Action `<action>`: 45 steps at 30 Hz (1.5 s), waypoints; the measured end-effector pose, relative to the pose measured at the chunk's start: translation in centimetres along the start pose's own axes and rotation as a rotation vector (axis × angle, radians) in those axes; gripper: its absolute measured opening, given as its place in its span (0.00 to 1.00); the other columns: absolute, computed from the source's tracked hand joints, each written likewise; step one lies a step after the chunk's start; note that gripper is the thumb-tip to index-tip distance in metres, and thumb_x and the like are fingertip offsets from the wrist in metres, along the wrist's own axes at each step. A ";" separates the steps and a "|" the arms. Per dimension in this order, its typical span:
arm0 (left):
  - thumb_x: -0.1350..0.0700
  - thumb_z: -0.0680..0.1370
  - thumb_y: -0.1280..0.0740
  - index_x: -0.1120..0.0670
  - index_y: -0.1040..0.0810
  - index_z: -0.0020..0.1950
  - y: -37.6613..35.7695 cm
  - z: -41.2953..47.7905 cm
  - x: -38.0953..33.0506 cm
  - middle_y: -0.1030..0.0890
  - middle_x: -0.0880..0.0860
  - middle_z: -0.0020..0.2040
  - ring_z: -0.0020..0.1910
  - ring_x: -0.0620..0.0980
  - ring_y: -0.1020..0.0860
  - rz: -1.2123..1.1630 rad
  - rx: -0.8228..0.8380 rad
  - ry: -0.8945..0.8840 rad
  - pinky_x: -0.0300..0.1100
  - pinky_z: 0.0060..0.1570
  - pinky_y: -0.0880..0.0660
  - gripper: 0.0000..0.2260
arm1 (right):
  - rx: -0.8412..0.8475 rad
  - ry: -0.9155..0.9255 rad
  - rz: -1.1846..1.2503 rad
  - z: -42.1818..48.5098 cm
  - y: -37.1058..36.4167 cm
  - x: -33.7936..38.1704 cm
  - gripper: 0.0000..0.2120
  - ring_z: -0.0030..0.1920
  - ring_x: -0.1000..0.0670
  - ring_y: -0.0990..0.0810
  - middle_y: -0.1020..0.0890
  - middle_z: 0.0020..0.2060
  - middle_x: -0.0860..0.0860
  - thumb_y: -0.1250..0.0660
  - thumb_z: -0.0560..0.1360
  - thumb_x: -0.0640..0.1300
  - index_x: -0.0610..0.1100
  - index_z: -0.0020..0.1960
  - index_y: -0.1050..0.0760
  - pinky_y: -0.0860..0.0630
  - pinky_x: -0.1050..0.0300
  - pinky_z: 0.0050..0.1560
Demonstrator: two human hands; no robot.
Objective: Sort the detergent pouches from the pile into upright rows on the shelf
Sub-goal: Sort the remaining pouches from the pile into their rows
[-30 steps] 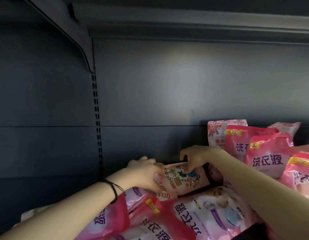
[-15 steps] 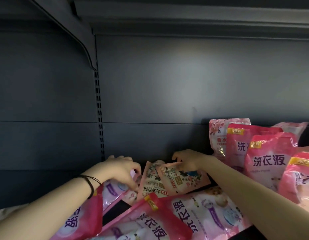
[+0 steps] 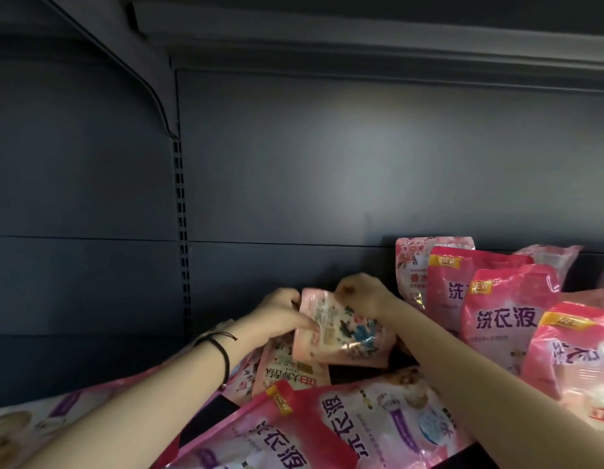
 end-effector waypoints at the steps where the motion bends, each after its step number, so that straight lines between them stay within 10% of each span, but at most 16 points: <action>1: 0.59 0.69 0.24 0.54 0.22 0.46 0.4 0.4 -0.1 0.18 0.52 0.46 0.44 0.48 0.19 -0.098 -0.053 0.021 0.43 0.40 0.22 0.10 | -0.094 -0.043 0.084 0.0 0.8 -0.4 0.12 0.35 0.54 0.23 0.20 0.45 0.47 0.41 0.80 0.43 0.44 0.54 0.19 0.31 0.69 0.27; 8: 0.71 0.72 0.30 0.56 0.21 0.44 1.4 2.4 -3.8 0.18 0.56 0.45 0.42 0.50 0.21 -0.390 -0.204 -0.138 0.39 0.40 0.24 0.10 | -0.429 -0.260 0.378 -1.7 2.3 -3.1 0.11 0.50 0.44 0.22 0.20 0.52 0.42 0.43 0.80 0.39 0.40 0.55 0.23 0.23 0.49 0.50; 19: 0.61 0.71 0.27 0.52 0.17 0.51 -0.5 4.3 -8.0 0.17 0.47 0.45 0.46 0.45 0.19 -0.098 -0.139 -0.415 0.35 0.45 0.24 0.10 | -0.428 -0.333 0.532 -2.7 2.1 -3.7 0.16 0.56 0.42 0.22 0.23 0.52 0.42 0.39 0.75 0.31 0.37 0.63 0.32 0.26 0.56 0.44; 29: 0.50 0.69 0.24 0.45 0.22 0.47 3.9 2.0 -3.5 0.19 0.43 0.41 0.43 0.42 0.20 0.243 -0.017 -0.347 0.45 0.51 0.22 0.11 | -0.474 0.116 -0.109 -5.5 6.3 3.8 0.19 0.67 0.42 0.34 0.33 0.67 0.46 0.36 0.75 0.38 0.45 0.65 0.28 0.31 0.46 0.65; 40: 0.34 0.72 0.37 0.43 0.21 0.52 3.9 -3.9 1.8 0.19 0.42 0.47 0.45 0.43 0.22 0.925 0.091 -0.359 0.41 0.45 0.28 0.17 | 0.087 0.674 -0.577 -6.1 -1.7 10.0 0.10 0.53 0.47 0.23 0.24 0.53 0.50 0.36 0.75 0.46 0.48 0.56 0.25 0.29 0.55 0.44; 45: 0.28 0.69 0.41 0.46 0.27 0.39 4.2 -4.7 4.1 0.23 0.45 0.46 0.53 0.47 0.26 0.997 0.086 -0.306 0.45 0.48 0.35 0.21 | 0.326 0.712 -0.552 -3.3 -5.7 12.2 0.13 0.57 0.46 0.24 0.22 0.56 0.49 0.36 0.76 0.43 0.46 0.60 0.24 0.25 0.48 0.53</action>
Point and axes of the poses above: each hand's wrist, its own z-axis towards the middle knuckle, its own y-axis out of the back of the hand, x = y × z, the point moved 7 cm from there along z, towards the middle knuckle
